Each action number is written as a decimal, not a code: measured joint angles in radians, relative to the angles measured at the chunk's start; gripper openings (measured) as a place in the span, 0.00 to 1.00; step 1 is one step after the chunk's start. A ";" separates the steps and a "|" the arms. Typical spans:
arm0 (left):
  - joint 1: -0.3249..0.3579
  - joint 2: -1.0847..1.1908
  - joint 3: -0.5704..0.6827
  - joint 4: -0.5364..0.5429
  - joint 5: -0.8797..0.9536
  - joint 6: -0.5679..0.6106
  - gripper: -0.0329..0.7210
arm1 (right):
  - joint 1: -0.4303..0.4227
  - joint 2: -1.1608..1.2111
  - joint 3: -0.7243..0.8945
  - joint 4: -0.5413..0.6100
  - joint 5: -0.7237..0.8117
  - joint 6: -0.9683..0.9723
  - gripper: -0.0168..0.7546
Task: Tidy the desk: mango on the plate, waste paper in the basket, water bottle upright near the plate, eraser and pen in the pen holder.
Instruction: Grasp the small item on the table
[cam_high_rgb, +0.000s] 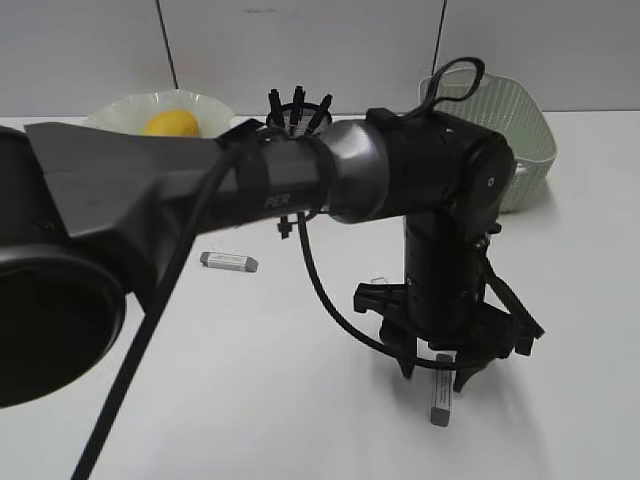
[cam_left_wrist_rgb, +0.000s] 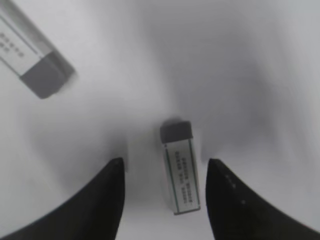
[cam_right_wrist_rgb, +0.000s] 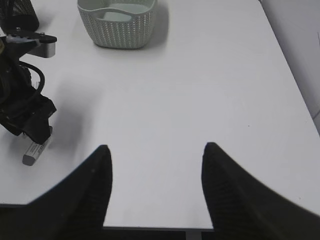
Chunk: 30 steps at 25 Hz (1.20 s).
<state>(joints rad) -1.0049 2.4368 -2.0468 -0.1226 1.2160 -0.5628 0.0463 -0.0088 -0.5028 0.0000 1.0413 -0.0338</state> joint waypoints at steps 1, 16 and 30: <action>-0.002 0.007 -0.001 0.003 0.000 -0.001 0.57 | 0.000 0.000 0.000 0.000 0.000 0.000 0.61; -0.018 0.040 -0.009 0.020 0.016 0.004 0.37 | 0.000 0.000 0.000 0.000 -0.001 0.000 0.61; -0.018 0.035 -0.009 0.025 0.021 0.110 0.25 | 0.000 0.000 0.000 0.000 -0.001 0.000 0.59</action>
<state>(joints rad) -1.0230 2.4720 -2.0563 -0.0977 1.2371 -0.4527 0.0463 -0.0088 -0.5028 0.0000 1.0404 -0.0338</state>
